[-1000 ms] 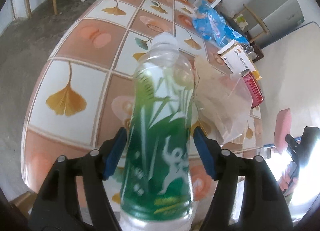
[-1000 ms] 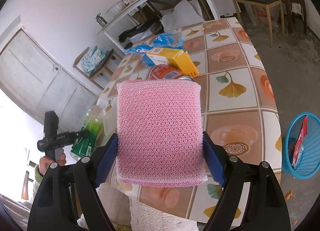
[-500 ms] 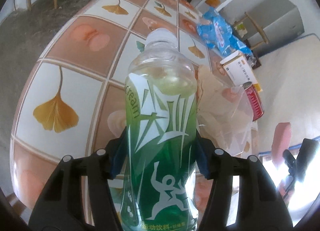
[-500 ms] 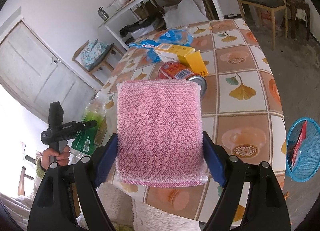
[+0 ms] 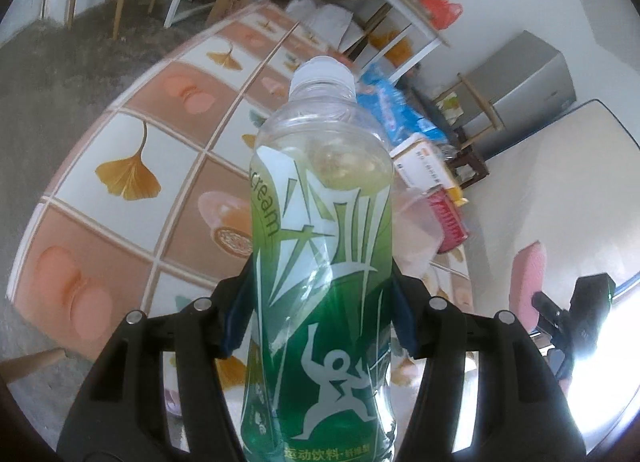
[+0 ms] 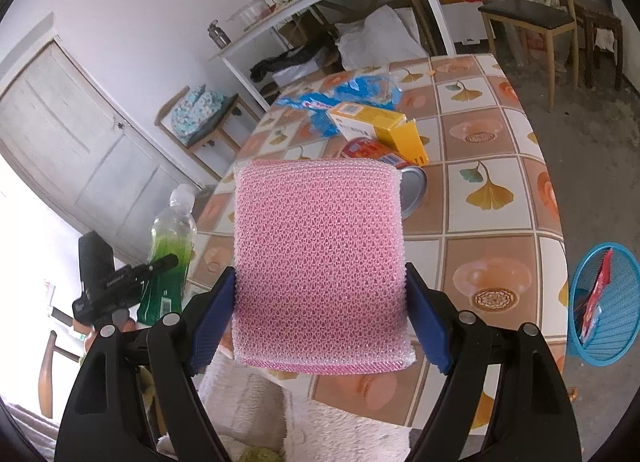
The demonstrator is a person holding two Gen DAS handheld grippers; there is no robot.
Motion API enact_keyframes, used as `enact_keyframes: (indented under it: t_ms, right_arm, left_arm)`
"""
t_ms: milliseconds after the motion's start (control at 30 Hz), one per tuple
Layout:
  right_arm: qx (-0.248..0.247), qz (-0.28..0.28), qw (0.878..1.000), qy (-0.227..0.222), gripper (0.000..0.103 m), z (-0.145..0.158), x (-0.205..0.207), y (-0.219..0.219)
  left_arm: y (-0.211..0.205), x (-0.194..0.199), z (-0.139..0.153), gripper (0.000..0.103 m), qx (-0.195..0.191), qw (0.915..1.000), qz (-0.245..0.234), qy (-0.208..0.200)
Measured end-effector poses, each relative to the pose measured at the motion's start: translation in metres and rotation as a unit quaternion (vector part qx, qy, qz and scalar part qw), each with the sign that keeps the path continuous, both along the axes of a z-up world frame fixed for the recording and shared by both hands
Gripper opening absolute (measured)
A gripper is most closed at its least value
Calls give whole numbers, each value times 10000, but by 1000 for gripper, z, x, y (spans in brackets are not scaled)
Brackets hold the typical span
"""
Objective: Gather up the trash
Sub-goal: 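Grasp the green bottle with the left tool while the right tool holds the pink sponge, then carry the bottle and sponge to the blue wastebasket and open both tools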
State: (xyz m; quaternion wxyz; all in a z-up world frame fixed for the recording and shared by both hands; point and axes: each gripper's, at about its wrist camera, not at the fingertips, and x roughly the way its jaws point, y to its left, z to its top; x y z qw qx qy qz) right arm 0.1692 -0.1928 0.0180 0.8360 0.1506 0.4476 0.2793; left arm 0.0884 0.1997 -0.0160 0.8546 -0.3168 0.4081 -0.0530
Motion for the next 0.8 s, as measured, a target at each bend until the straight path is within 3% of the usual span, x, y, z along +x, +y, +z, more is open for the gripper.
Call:
enact_keyframes:
  t_ms: [233,467,633,800]
  right_arm:
    - [345,-104,9991,-210,78,16,-21,-25]
    - [655,-533,9955,-433,78,24,-47,-81]
    - [813,-1149,9886,-540,78,25,-73,-139]
    - [836,-2042,9736,-581,78,21,-110,-209]
  left_arm:
    - [-40,-21,40,56,199,9981,-372,-447]
    - [-105,-11,71,56,214,9914,-1068,-732]
    - [-167,10,84,56,195,9808,-1766,-808]
    - [-250,38,88,56,141,9600,-2698,-740]
